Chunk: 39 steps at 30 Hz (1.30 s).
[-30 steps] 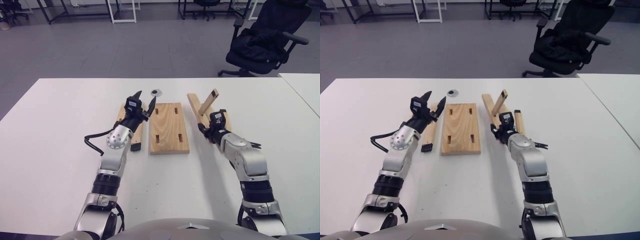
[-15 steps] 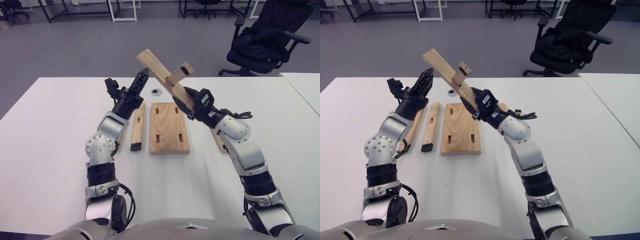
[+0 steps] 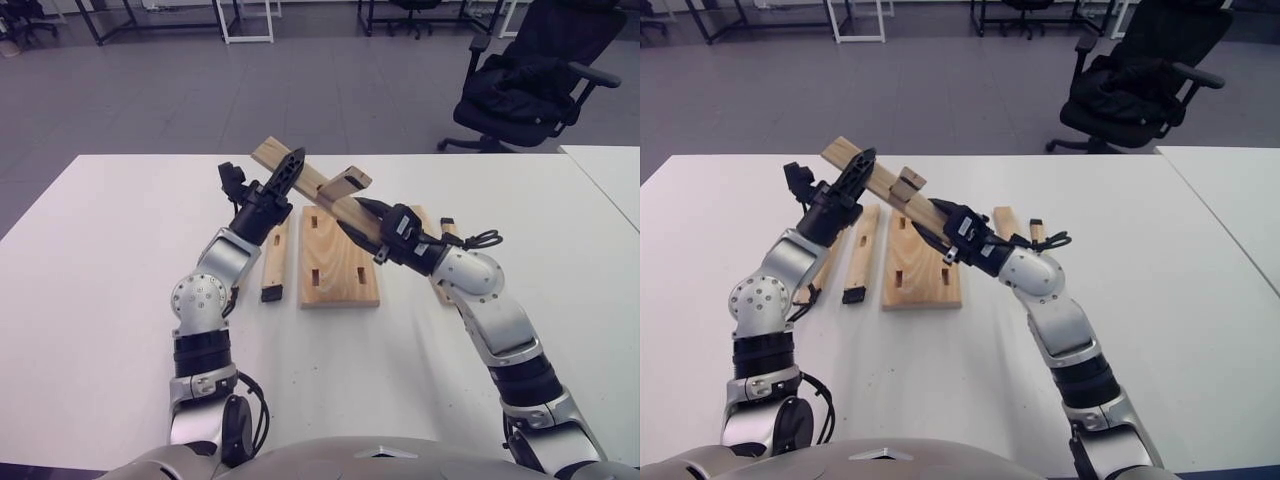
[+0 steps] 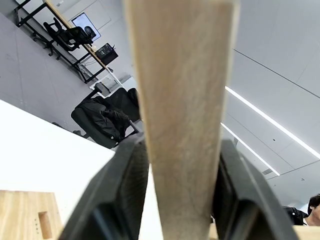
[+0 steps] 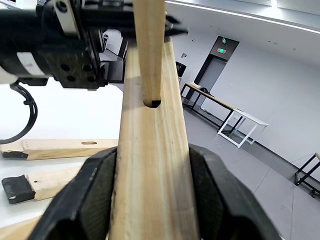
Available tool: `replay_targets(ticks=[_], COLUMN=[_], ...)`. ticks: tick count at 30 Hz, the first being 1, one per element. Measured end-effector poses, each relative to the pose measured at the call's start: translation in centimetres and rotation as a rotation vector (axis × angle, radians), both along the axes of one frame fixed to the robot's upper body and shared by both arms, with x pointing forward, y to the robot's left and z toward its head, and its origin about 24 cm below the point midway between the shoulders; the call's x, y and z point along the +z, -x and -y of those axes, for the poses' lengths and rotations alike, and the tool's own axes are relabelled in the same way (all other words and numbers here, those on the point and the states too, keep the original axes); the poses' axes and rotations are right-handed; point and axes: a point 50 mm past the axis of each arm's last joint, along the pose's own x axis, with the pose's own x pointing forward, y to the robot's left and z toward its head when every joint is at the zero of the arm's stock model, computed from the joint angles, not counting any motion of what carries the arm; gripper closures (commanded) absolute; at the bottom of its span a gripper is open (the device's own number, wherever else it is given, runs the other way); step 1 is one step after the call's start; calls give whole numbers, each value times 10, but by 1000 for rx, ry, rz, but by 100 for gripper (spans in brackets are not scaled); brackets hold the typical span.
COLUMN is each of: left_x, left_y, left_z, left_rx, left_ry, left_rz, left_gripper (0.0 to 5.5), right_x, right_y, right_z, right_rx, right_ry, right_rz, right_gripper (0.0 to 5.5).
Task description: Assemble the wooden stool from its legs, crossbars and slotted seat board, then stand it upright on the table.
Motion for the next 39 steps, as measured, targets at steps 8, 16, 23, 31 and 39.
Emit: replay_targets(ticks=[8,16,23,31,39], left_x=[-10,-24,-14,-2,-19], left_y=[1,-4,26,73,72], left_z=[4,-3,-39,-42,-36], left_rx=[5,131,497,664,704], left_ry=[22,-15,-217,-364,-401], left_rz=[-28,-113,-230,-310,-311], left_gripper=[447,448,448,448,448], right_x=[-7,-7,-1,-43,-54], right_y=[3,5,-2,-8,-6], right_z=[3,5,27,61,57], right_rx=[4,15,-121,-347,-356], right_ry=[10,45,34,193,229], right_rz=[-30,-22,26,-16,-5], right_gripper=[305,156,41,41,41])
